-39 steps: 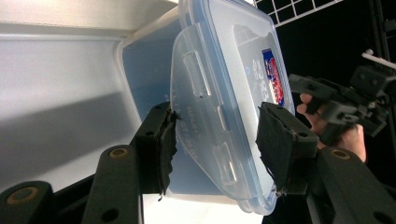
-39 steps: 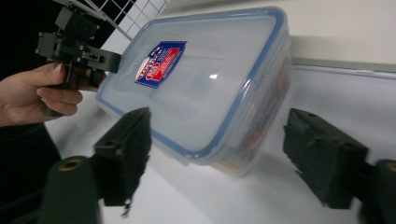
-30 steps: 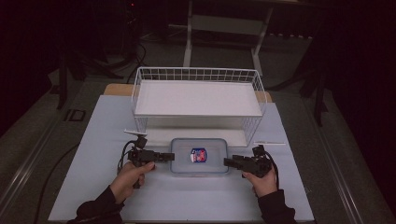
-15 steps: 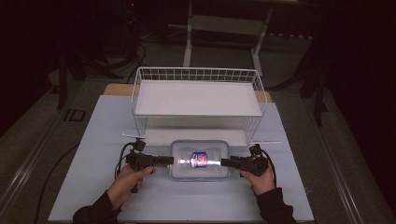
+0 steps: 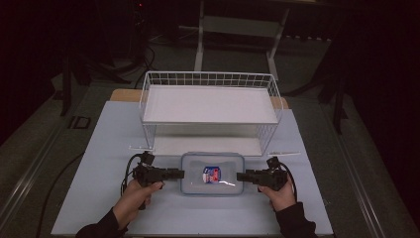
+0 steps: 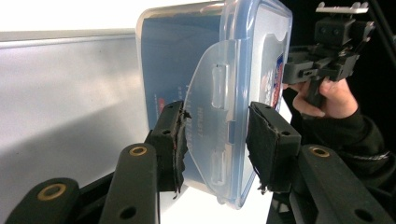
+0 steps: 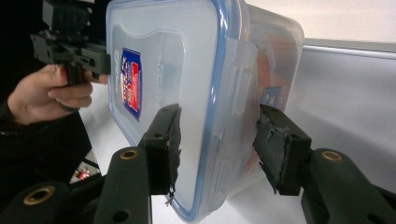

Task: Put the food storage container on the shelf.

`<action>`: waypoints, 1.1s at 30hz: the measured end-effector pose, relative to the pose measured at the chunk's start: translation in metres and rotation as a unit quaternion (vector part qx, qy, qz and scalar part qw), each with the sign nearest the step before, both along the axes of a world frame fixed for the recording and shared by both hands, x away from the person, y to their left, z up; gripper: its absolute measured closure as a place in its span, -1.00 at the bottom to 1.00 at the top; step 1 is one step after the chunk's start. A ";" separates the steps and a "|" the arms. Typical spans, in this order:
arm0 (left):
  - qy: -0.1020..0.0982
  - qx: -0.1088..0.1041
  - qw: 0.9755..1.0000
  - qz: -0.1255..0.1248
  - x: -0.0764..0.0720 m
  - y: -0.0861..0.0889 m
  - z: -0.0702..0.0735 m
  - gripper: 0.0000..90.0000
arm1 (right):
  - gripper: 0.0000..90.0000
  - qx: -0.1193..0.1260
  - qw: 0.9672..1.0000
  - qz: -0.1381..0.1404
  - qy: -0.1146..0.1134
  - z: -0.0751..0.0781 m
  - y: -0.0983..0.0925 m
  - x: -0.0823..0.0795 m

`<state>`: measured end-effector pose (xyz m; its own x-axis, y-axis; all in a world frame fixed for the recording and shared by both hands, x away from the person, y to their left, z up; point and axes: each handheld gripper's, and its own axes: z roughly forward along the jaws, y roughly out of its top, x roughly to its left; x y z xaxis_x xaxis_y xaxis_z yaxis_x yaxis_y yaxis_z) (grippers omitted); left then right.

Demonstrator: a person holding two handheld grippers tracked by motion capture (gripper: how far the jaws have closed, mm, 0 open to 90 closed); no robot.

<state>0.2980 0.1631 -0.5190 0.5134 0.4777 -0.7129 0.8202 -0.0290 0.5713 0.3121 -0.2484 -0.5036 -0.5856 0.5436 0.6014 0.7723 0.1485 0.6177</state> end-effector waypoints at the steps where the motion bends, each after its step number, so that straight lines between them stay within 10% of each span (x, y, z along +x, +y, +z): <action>1: 0.000 0.000 1.000 0.000 0.000 0.000 0.000 0.27 | 0.15 0.000 1.000 0.000 0.000 0.000 0.000 0.000; 22: -0.085 -0.008 0.995 0.057 -0.005 -0.005 0.034 0.25 | 0.17 0.007 0.999 -0.011 -0.046 0.029 -0.001 0.000; 33: -0.085 -0.005 0.993 0.084 0.009 -0.008 0.030 0.23 | 0.17 -0.003 0.998 -0.006 -0.061 0.038 0.001 0.024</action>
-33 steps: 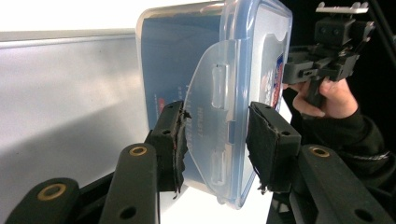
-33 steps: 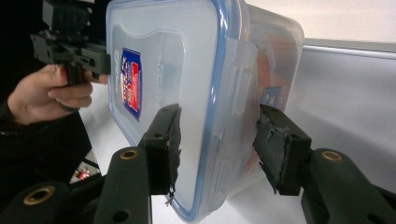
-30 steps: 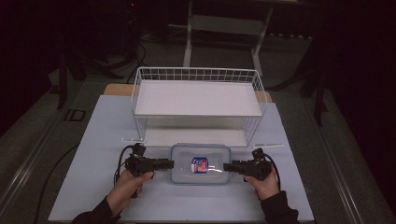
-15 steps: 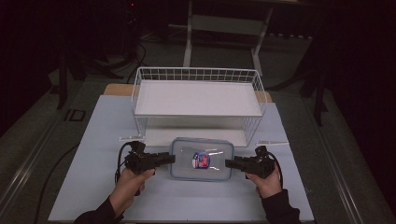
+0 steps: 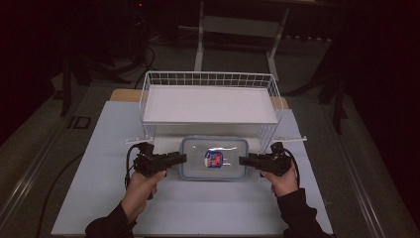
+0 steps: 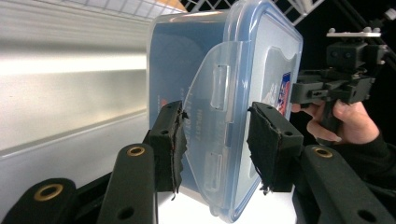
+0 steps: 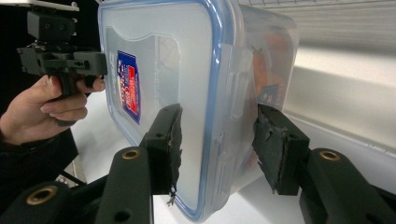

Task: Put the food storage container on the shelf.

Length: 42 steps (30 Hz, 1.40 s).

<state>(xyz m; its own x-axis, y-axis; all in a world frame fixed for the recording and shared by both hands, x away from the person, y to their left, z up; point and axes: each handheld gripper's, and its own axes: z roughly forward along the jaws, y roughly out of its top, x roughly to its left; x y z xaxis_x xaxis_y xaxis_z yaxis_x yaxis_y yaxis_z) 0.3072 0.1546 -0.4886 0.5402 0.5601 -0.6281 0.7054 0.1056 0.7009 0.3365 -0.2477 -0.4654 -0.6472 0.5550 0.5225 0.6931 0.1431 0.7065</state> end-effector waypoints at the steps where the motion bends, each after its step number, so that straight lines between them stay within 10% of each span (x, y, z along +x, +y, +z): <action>1: 0.000 0.000 1.000 0.002 0.001 0.000 -0.001 0.23 | 0.16 -0.002 1.000 0.000 0.000 -0.002 0.001 0.004; 34: -0.021 0.003 0.999 0.046 0.038 -0.012 -0.035 0.16 | 0.12 0.013 0.999 -0.047 0.016 -0.037 0.002 0.043; 42: -0.032 0.003 0.998 0.057 0.040 -0.014 -0.038 0.09 | 0.09 -0.003 0.997 -0.070 -0.022 -0.035 0.006 0.042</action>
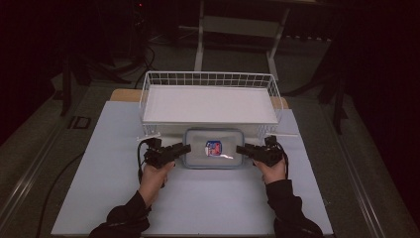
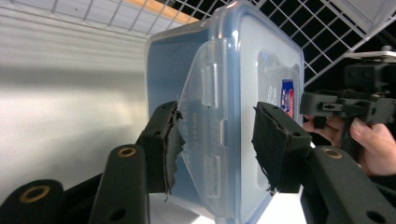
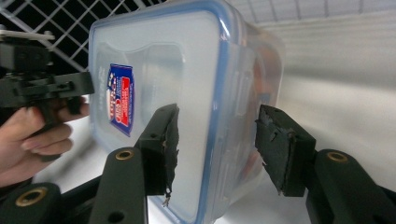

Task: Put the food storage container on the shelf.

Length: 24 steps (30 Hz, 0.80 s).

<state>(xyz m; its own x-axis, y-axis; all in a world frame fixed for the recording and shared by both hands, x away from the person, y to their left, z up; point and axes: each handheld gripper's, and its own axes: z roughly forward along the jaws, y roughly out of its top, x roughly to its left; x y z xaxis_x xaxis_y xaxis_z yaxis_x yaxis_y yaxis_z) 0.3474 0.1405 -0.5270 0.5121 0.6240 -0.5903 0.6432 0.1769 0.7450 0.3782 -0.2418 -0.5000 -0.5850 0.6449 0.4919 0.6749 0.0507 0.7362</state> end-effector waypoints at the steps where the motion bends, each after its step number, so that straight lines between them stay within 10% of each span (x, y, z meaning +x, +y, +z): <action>1: -0.006 0.007 1.000 0.003 0.000 -0.001 0.000 0.07 | 0.13 -0.008 1.000 -0.003 -0.005 0.001 0.001 0.000; 11: -0.057 0.065 0.995 0.043 0.002 -0.009 0.007 0.07 | -0.02 -0.024 0.998 -0.046 -0.032 0.002 0.009 0.003; 24: -0.060 0.083 0.992 0.069 0.001 -0.008 0.011 -0.15 | -0.14 -0.044 0.996 -0.072 -0.039 0.004 0.012 0.004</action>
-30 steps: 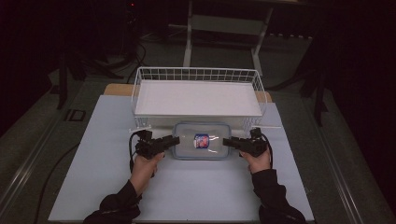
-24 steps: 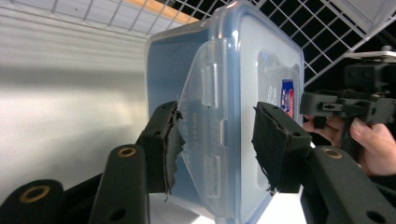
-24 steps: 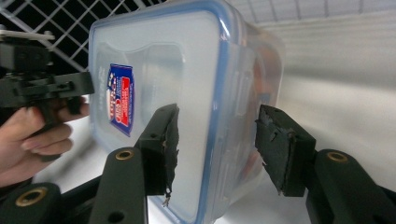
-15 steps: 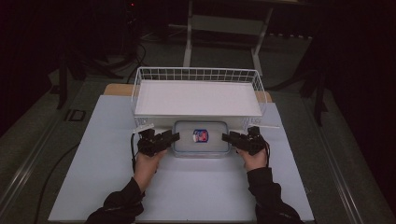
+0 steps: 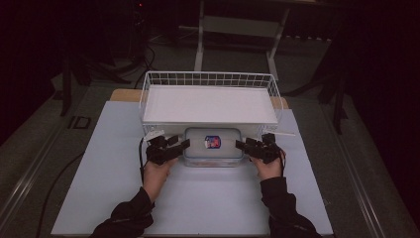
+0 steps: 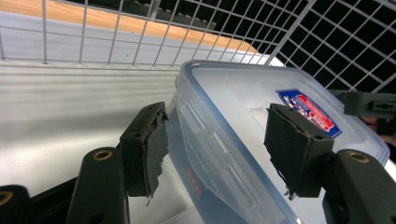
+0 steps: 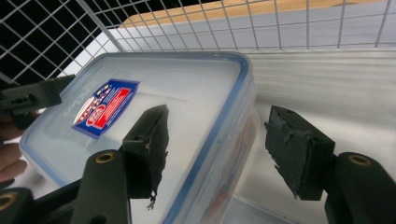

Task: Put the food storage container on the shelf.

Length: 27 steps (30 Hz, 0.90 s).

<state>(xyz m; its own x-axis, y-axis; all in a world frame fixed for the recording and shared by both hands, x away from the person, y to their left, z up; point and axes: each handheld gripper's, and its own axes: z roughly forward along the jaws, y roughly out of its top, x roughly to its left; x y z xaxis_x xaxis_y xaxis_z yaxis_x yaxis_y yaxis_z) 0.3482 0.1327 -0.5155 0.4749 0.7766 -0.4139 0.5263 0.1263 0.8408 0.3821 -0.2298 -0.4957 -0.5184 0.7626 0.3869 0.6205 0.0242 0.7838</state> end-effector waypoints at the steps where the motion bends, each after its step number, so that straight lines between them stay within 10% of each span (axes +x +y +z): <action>1: 0.001 0.001 1.000 0.000 -0.002 0.000 0.002 -0.17 | -0.15 -0.003 1.000 0.003 0.000 0.001 0.000 -0.004; 18: 0.003 0.019 0.997 -0.078 -0.047 0.014 0.018 -0.96 | 0.04 -0.002 0.996 0.074 -0.054 0.034 0.019 -0.063; 27: -0.017 0.016 0.996 -0.090 -0.067 0.022 0.024 -1.00 | 0.76 0.004 0.992 0.118 -0.037 0.019 0.034 -0.083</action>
